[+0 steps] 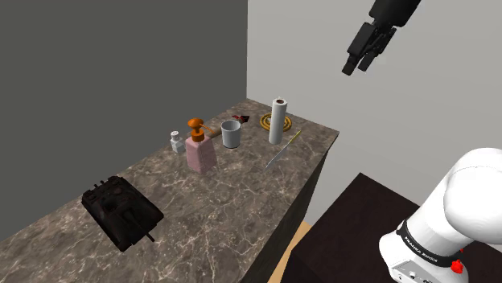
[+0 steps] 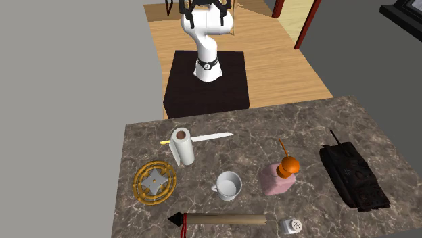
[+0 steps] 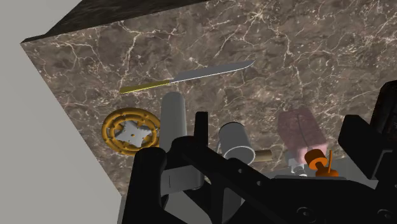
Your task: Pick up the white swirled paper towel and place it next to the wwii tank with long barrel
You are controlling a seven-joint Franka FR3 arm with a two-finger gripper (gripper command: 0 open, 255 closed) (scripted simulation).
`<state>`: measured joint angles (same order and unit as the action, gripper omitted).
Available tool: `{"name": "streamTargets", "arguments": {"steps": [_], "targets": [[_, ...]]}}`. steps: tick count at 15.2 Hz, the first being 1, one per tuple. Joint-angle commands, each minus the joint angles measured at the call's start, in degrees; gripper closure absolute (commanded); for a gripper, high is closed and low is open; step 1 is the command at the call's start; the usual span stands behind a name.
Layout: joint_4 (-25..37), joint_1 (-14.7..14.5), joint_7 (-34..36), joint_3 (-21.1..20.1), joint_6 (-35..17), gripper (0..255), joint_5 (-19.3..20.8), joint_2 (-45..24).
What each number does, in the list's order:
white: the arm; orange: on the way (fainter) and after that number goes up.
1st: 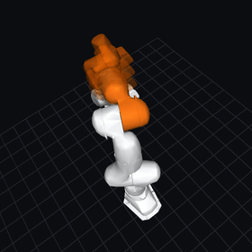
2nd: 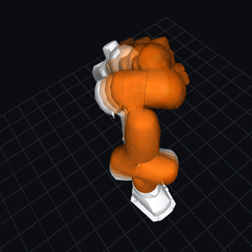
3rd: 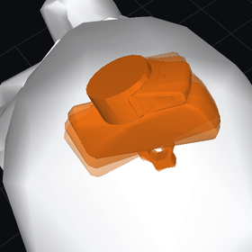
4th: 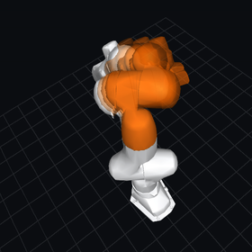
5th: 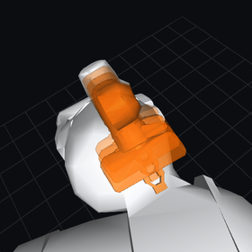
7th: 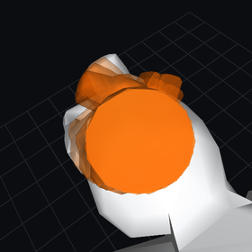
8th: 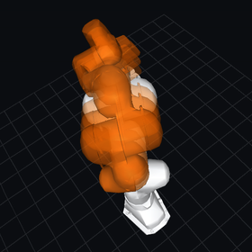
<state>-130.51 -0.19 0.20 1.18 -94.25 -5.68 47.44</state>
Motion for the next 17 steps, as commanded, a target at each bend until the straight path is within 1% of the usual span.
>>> {"name": "streamTargets", "arguments": {"steps": [1,9,13,17], "targets": [[0.0,0.0,0.0,0.0,0.0,0,0.0,0.0],[-3.5,1.5,0.7,-0.7,-15.1,0,1.6,-11.1],[-3.4,2.4,1.3,-0.9,-22.2,0,2.5,-18.0],[-2.0,3.2,2.1,-1.0,-28.6,0,3.5,-25.5]]}}
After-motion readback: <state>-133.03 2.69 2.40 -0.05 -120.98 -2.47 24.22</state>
